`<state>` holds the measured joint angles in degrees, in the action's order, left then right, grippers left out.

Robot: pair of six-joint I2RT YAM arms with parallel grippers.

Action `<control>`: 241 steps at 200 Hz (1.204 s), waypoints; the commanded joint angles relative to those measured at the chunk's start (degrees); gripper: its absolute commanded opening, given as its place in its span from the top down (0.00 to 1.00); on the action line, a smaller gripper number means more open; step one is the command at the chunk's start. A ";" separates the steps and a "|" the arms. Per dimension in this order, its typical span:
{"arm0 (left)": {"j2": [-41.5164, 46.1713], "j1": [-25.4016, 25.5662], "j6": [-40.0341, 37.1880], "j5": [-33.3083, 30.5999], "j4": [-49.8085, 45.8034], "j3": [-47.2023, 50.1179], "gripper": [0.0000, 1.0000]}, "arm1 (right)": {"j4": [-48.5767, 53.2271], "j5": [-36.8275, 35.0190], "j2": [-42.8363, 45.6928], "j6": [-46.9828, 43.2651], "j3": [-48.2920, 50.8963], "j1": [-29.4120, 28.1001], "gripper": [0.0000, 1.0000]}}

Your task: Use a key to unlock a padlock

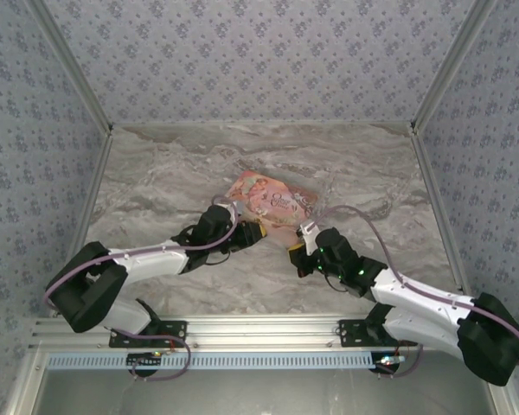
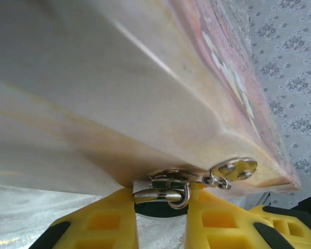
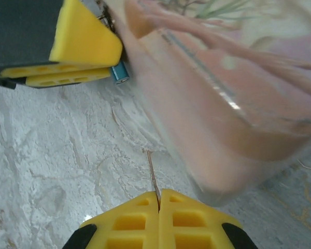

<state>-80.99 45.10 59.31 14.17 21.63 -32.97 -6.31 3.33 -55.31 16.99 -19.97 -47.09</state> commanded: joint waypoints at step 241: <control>1.69 -0.46 8.80 3.18 -0.05 -3.50 0.84 | -26.89 -12.81 -17.32 -7.85 0.91 -7.10 1.00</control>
<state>-80.99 44.99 66.13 15.64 19.84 -34.04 -30.98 -8.23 -71.79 9.98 -18.50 -54.15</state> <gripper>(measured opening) 0.189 0.057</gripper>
